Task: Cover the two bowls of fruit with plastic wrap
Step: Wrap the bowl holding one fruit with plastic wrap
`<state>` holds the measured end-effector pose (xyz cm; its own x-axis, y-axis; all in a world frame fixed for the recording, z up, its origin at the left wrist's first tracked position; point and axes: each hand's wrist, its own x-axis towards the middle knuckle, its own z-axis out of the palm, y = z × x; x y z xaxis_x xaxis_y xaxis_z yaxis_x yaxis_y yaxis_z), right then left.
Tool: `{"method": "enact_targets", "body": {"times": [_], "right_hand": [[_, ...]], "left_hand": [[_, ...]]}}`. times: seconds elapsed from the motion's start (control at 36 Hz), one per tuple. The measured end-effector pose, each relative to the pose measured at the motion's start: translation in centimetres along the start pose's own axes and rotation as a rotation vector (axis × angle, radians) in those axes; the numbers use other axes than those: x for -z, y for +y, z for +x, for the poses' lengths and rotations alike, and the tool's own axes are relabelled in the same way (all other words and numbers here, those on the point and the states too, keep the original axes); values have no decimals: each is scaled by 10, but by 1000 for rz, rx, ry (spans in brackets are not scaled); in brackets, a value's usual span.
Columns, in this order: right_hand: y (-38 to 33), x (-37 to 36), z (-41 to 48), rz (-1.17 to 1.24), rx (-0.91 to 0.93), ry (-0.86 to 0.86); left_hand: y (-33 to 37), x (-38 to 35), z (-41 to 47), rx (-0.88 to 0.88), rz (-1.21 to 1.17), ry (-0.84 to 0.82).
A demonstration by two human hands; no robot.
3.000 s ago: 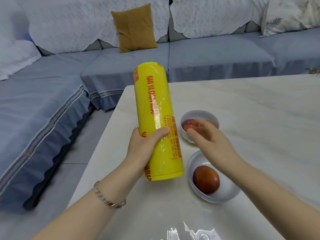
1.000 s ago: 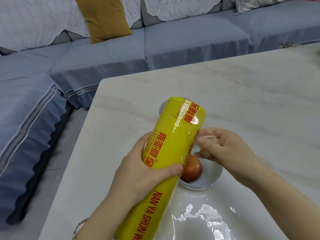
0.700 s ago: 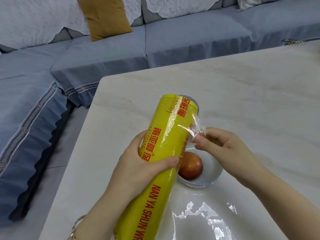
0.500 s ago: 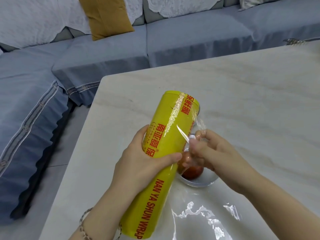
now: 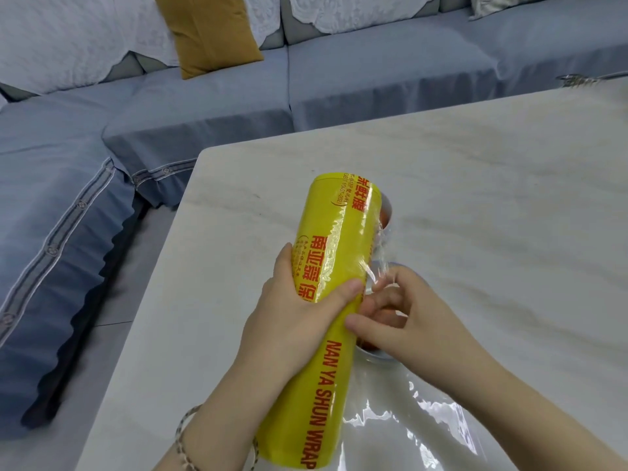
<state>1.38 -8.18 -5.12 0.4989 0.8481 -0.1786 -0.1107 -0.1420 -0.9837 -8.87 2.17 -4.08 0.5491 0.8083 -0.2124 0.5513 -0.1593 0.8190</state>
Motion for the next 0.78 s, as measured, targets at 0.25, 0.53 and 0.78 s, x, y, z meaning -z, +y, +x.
{"method": "enact_targets", "body": {"times": [0.25, 0.53, 0.78], "right_hand": [[12, 24, 9, 131, 16, 67], [19, 46, 19, 263, 73, -27], [40, 47, 12, 322, -170, -164]], "left_hand": [[14, 6, 3, 32, -79, -128], [8, -11, 9, 69, -373, -272], [3, -15, 14, 157, -428, -200]]}}
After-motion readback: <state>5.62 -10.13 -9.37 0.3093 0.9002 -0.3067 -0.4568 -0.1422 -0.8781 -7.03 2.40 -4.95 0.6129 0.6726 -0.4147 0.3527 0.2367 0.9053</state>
